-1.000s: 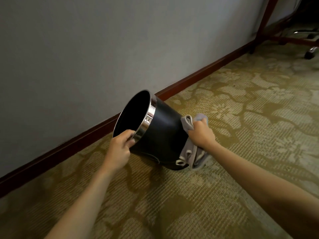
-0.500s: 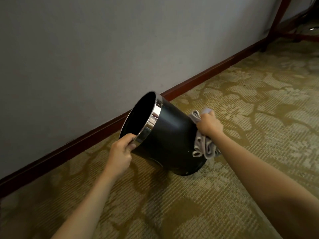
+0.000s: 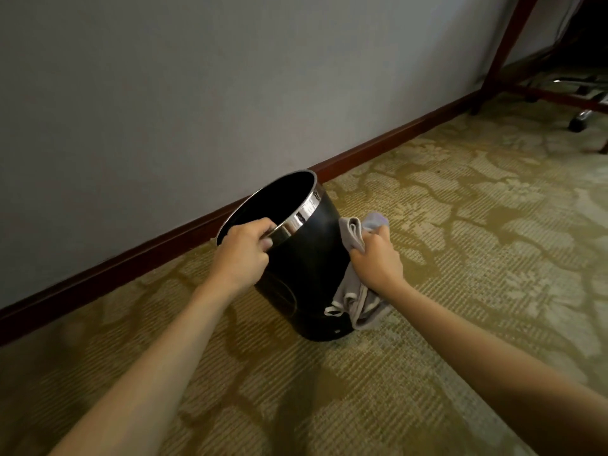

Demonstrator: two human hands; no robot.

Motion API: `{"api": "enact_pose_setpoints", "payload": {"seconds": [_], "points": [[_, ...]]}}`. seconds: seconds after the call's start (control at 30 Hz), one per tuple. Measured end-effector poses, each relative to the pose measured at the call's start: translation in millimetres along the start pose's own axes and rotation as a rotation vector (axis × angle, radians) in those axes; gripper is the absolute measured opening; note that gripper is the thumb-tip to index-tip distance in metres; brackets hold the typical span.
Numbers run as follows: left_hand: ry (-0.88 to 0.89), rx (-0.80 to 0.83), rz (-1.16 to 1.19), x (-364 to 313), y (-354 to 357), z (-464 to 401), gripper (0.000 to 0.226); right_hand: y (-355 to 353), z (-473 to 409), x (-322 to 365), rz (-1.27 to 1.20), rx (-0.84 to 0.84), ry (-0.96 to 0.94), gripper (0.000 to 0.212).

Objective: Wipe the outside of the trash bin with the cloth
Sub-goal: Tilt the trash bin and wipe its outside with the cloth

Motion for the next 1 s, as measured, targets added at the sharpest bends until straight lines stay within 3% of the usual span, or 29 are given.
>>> {"api": "enact_pose_setpoints", "payload": {"seconds": [0.2, 0.33, 0.43, 0.57, 0.7, 0.83, 1.0], "points": [[-0.070, -0.009, -0.174, -16.4, -11.0, -22.3, 0.021, -9.4, 17.6, 17.1, 0.019, 0.074, -0.154, 0.017], [-0.120, -0.058, -0.241, -23.7, -8.4, -28.1, 0.019, -6.1, 28.7, 29.3, -0.009, -0.023, -0.263, 0.015], [-0.138, -0.093, -0.279, -28.0, -6.3, -35.2, 0.019, 2.0, 35.6, 32.4, 0.059, -0.060, -0.327, 0.028], [-0.146, 0.088, -0.026, -8.6, -13.9, -43.7, 0.014, 6.5, 31.3, 33.7, 0.116, -0.107, -0.337, 0.035], [-0.161, 0.290, 0.128, 32.0, -40.3, -31.5, 0.042, 10.3, 22.3, 35.7, 0.118, -0.124, -0.340, 0.033], [-0.166, 0.231, 0.087, 67.8, -55.6, -12.3, 0.035, 12.8, 15.5, 32.2, 0.145, -0.137, -0.336, 0.030], [-0.152, 0.109, 0.100, 66.8, -47.3, -4.6, 0.036, 13.9, 13.0, 28.5, 0.161, -0.135, -0.352, 0.022]]}}
Point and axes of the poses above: each hand's wrist, its own z-axis away from the middle knuckle, its own y-axis out of the palm, x = y × z, the point moved 2 cm from there along -z, towards the middle knuckle, and after that the axes turned 12 degrees about -x, right-handed, at the moved point
